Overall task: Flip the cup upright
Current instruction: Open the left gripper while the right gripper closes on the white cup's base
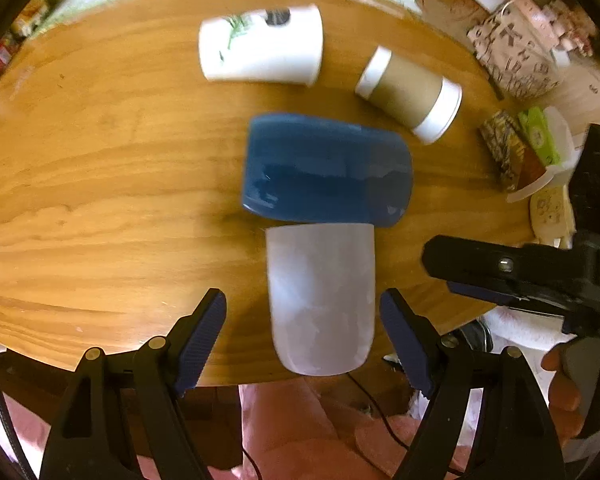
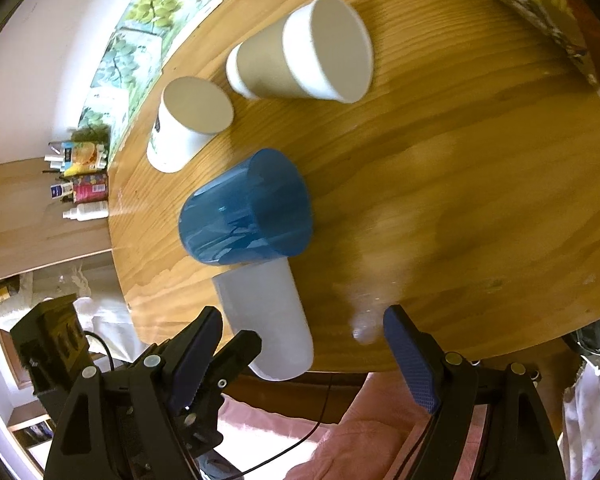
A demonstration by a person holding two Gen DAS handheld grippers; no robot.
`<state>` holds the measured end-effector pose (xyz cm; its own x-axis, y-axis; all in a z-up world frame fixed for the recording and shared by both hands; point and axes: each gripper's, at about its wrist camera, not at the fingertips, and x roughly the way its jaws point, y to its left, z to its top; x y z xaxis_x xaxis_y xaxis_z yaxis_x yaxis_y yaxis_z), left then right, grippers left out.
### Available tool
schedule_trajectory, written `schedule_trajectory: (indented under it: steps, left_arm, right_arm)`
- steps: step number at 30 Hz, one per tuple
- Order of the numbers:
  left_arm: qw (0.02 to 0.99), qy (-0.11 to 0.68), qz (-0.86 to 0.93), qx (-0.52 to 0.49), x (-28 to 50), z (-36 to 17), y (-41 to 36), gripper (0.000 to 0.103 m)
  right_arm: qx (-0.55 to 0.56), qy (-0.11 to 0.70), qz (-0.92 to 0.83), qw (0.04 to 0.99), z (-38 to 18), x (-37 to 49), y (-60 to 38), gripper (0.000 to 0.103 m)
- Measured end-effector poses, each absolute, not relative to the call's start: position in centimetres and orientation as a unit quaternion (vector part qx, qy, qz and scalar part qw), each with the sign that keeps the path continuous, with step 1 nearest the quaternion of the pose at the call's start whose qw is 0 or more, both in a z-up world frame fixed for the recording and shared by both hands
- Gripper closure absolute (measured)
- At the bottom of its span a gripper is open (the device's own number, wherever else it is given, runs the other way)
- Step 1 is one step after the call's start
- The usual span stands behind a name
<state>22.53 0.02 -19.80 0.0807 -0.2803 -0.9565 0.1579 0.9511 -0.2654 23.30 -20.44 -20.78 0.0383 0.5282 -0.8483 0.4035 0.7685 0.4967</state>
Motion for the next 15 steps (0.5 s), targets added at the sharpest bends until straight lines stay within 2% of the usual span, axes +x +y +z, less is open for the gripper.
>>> schedule_trajectory:
  steps: [5, 15]
  left_arm:
    - [0.78, 0.61, -0.133, -0.032, 21.4, -18.2, 1.6, 0.021]
    - [0.841, 0.521, -0.126, -0.069, 18.8, -16.4, 5.2, 0.021]
  right_arm:
    - [0.332, 0.695, 0.057, 0.635, -20.9, 23.5, -19.0, 0.02]
    - [0.313, 0.696, 0.048, 0.644, -21.6, 23.8, -16.9, 0.02]
